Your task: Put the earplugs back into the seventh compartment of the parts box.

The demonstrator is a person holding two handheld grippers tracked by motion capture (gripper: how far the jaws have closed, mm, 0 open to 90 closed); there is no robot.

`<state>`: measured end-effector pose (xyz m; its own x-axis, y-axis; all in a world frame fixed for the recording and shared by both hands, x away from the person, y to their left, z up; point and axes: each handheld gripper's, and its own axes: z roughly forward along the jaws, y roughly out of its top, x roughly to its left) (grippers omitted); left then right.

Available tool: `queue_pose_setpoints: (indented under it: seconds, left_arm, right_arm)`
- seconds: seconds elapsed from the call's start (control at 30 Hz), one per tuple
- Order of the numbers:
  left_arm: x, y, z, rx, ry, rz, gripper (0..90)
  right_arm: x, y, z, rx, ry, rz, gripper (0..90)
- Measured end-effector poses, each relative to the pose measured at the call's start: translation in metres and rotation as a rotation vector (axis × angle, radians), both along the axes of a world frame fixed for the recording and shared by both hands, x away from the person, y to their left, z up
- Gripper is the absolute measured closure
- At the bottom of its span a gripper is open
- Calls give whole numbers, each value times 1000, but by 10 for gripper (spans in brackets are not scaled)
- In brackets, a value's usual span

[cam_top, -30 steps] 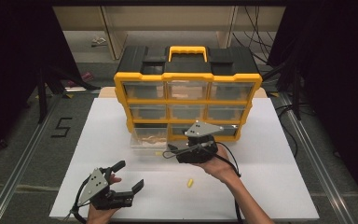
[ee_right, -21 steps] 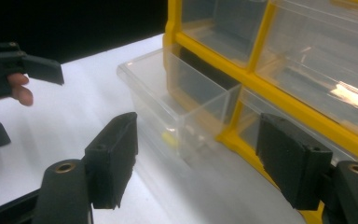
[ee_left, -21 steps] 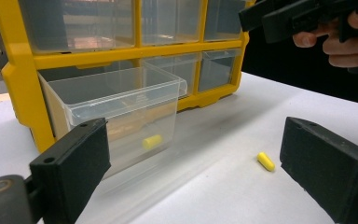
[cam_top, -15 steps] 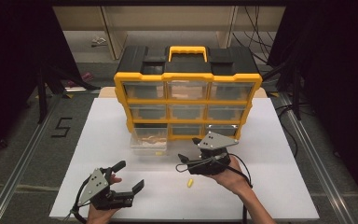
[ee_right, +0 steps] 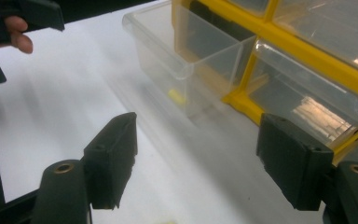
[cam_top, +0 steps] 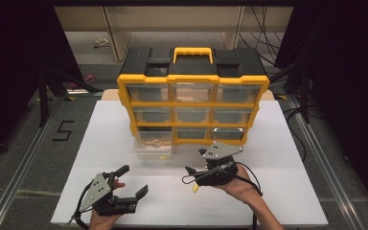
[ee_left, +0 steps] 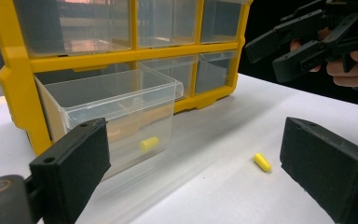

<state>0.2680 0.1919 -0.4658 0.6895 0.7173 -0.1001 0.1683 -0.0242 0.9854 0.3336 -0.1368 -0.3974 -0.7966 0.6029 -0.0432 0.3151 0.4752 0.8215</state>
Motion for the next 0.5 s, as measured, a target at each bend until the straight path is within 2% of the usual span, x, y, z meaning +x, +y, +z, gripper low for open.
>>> queue_pose_setpoints:
  seconds: [0.2, 0.5]
  left_arm:
    - [0, 0, 0, -1, -1, 1, 80]
    - [0, 1, 0, 0, -2, 2, 80]
  right_arm:
    - [0, -1, -5, -25, 20, 12, 297]
    - [1, 0, -18, -93, 80, 41, 294]
